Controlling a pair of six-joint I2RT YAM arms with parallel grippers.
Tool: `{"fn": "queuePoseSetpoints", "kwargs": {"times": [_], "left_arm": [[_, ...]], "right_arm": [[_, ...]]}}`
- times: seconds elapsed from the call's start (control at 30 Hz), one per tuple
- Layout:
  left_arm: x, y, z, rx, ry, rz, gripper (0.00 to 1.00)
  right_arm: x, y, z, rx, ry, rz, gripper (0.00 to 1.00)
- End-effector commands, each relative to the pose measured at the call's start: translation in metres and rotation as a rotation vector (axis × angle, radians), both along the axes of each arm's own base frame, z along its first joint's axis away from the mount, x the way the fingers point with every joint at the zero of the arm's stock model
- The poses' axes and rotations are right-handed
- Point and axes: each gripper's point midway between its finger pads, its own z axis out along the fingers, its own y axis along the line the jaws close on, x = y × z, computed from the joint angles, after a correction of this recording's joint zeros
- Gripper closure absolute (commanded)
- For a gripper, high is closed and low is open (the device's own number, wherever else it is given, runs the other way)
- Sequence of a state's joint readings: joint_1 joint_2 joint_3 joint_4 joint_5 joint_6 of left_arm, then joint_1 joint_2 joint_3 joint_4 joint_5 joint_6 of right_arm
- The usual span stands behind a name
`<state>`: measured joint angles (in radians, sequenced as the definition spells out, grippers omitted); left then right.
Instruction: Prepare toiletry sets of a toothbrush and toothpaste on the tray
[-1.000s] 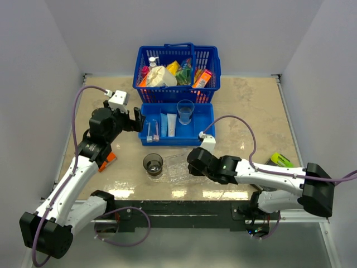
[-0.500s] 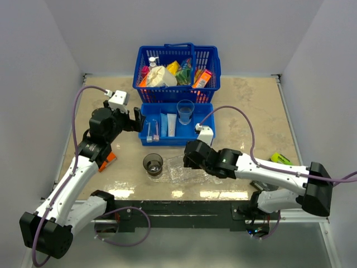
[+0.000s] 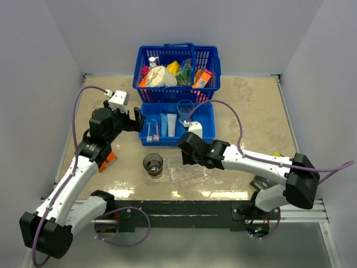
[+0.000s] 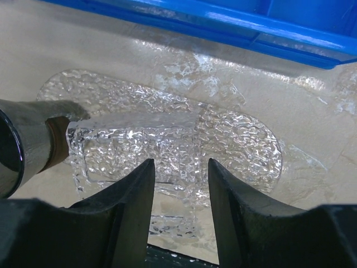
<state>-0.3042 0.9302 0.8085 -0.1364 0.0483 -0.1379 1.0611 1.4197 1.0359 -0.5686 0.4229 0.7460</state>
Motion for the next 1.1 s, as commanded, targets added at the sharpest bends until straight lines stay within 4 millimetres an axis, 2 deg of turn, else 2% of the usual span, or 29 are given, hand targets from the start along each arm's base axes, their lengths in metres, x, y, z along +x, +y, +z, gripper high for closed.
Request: {"fn": "queuePoseSetpoints", "kwargs": {"times": [0.0, 0.37, 0.73, 0.93, 1.07], "left_arm": [[0.002, -0.002, 0.01, -0.002, -0.044, -0.006, 0.04], [0.002, -0.001, 0.008, 0.0, -0.038, -0.003, 0.04], [0.002, -0.002, 0.008, 0.001, -0.036, -0.005, 0.04], [0.003, -0.002, 0.008, 0.0, -0.038, -0.005, 0.04], [0.002, -0.002, 0.008, 0.0, -0.038, -0.005, 0.04]], "right_arm": [[0.002, 0.012, 0.009, 0.004, -0.007, 0.06, 0.54], [0.005, 0.006, -0.003, -0.063, -0.001, 0.047, 0.58], [0.006, 0.007, -0.011, -0.076, 0.008, 0.045, 0.67], [0.005, 0.007, -0.012, -0.068, 0.016, 0.032, 0.74], [0.004, 0.007, -0.012, -0.059, 0.023, 0.019, 0.84]]}}
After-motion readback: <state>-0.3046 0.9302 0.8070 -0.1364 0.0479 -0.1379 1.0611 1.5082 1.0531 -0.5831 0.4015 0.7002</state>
